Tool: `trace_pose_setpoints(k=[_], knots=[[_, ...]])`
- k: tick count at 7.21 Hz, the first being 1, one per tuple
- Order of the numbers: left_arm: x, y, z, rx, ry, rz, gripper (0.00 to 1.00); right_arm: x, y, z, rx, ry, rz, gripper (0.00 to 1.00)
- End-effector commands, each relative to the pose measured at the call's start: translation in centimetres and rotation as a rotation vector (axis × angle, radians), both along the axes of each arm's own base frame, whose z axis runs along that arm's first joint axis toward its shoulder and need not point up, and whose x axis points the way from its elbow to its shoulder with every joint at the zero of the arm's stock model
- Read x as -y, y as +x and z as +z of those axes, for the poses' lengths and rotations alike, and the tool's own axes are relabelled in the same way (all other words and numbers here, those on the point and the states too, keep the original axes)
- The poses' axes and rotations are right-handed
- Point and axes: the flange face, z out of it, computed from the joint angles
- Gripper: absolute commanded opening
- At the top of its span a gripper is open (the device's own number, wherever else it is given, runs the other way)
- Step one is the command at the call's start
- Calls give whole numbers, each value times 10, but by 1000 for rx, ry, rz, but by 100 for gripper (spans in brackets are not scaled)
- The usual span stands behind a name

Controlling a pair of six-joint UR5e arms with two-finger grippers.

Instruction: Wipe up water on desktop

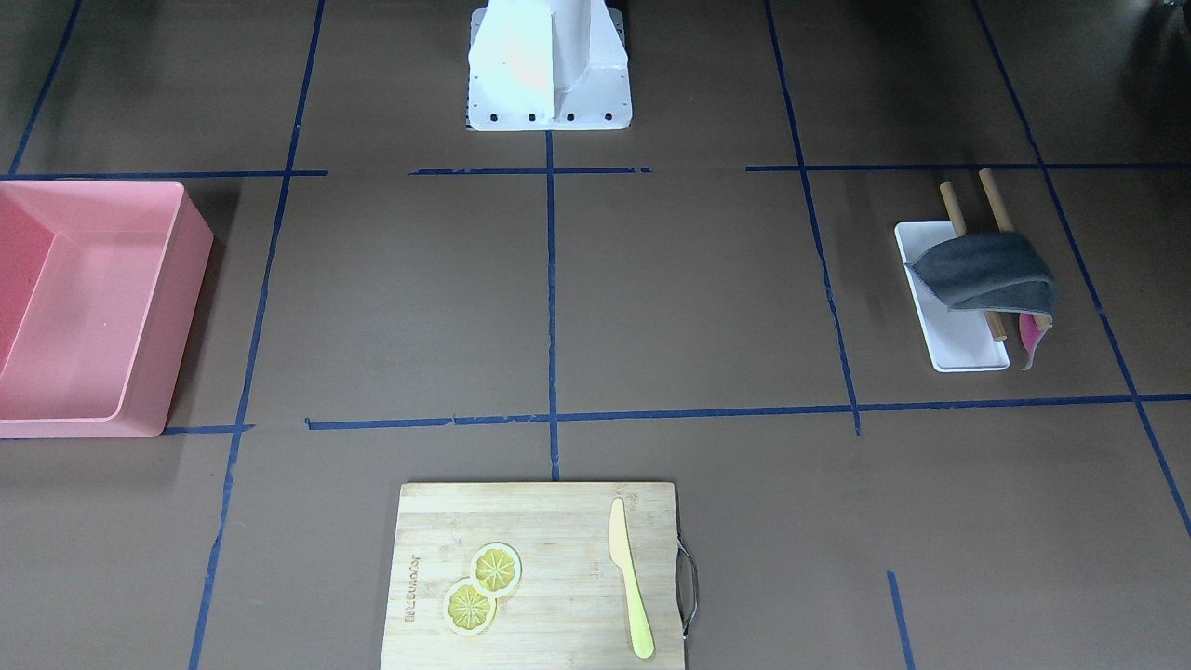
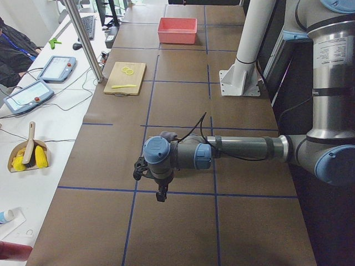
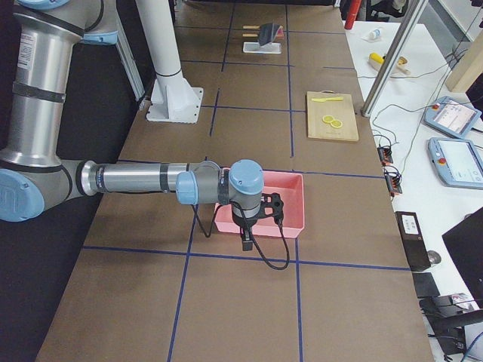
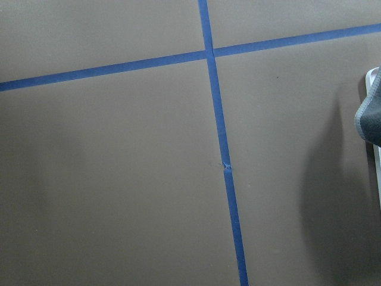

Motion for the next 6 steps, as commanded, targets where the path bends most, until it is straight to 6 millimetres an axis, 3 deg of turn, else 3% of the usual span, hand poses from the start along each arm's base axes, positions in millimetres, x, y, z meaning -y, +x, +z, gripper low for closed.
trace_pose_setpoints(k=[1, 3, 6], knots=[[1, 1, -1, 2, 7, 2, 100, 0, 0, 1, 0, -1, 0, 100], [4, 1, -11, -3, 38, 8, 100, 1, 0, 0, -3, 0, 2, 100], [23, 1, -32, 5, 125, 4, 100, 15, -1, -18, 2, 35, 6, 100]])
